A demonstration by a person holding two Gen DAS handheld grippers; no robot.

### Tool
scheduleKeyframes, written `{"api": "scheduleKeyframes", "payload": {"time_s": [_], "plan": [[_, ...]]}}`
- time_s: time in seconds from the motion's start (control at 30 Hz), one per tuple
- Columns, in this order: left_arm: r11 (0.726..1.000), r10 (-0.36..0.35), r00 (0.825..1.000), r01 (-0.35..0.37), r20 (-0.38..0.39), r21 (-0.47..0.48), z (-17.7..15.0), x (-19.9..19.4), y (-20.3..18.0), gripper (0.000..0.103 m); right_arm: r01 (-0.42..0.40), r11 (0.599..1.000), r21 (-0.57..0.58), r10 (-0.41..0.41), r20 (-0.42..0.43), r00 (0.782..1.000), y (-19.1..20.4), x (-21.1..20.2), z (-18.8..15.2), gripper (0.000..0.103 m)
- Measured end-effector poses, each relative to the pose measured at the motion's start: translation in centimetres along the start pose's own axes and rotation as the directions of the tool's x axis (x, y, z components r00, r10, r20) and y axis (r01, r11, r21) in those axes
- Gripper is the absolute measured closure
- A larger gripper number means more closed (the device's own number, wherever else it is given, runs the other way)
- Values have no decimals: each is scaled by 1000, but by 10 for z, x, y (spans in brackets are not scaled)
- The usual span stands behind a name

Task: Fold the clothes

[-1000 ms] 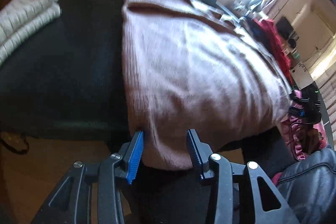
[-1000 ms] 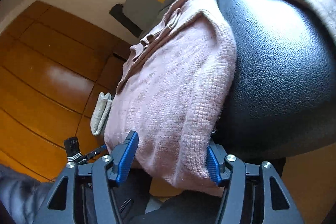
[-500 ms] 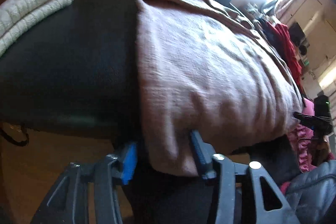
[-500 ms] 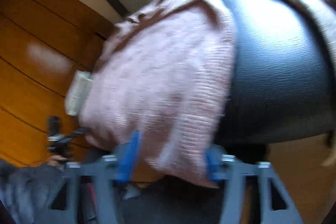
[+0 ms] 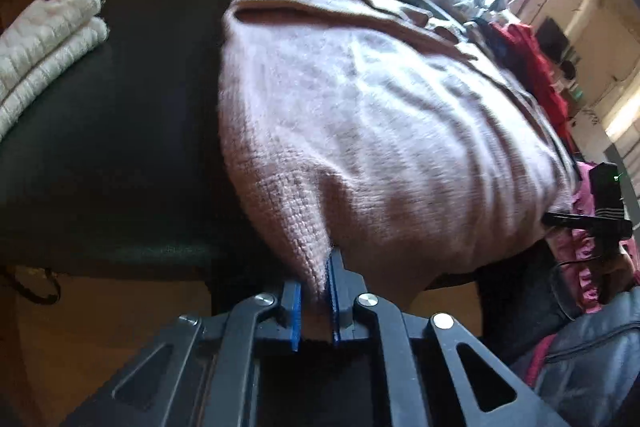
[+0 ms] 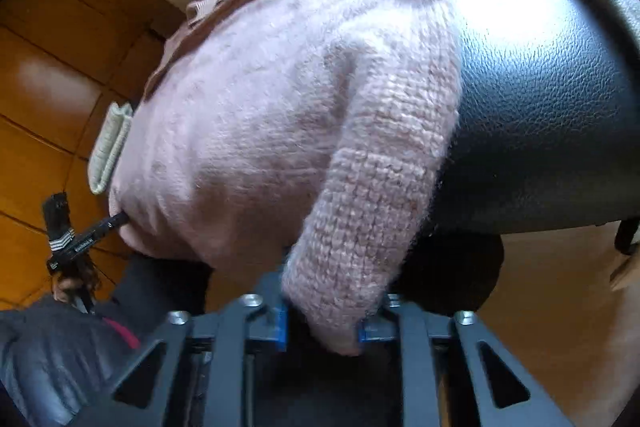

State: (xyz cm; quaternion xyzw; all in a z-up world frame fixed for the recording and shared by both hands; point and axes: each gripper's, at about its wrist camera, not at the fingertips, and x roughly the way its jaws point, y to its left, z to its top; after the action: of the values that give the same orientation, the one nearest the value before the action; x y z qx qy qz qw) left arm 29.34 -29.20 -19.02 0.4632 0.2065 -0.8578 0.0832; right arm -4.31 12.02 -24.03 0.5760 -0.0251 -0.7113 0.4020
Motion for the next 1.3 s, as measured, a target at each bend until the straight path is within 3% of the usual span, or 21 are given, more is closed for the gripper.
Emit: {"api": "scheduleKeyframes", "payload": {"time_s": [0.13,0.3,0.57,0.7,0.87,0.97,1.03,1.1,1.2,1.3], "plan": [[989,-140,989,142,44,-40,10,-20,1,95,-56,998,-33,58,37,998,21,-21,9,84],[941,-313,938,327,148,-82,45,-40,10,95,-161,984,-80,170,126,977,47,-50,38,85],[883,-437,851,468,290,-44,137,-43,7,95,-257,961,-105,274,210,939,73,-52,117,85],[848,-438,830,509,346,-149,194,-14,27,95,-247,965,-90,262,246,933,67,-43,168,85],[819,-394,832,511,390,-263,250,25,64,95,-241,970,20,222,318,922,31,-25,239,85],[794,-346,888,449,304,-409,268,75,89,93,-218,968,125,173,298,939,0,-3,267,84],[784,-290,935,353,202,-510,267,113,107,92,-183,963,196,129,262,956,-19,17,279,82],[789,-299,938,348,177,-507,262,127,110,91,-191,954,233,137,227,964,-31,35,279,73],[782,-318,921,390,227,-487,251,127,112,90,-278,927,250,209,269,940,-41,41,271,68],[799,-304,927,374,221,-471,235,121,104,90,-358,900,249,270,327,906,-48,38,261,64]]}}
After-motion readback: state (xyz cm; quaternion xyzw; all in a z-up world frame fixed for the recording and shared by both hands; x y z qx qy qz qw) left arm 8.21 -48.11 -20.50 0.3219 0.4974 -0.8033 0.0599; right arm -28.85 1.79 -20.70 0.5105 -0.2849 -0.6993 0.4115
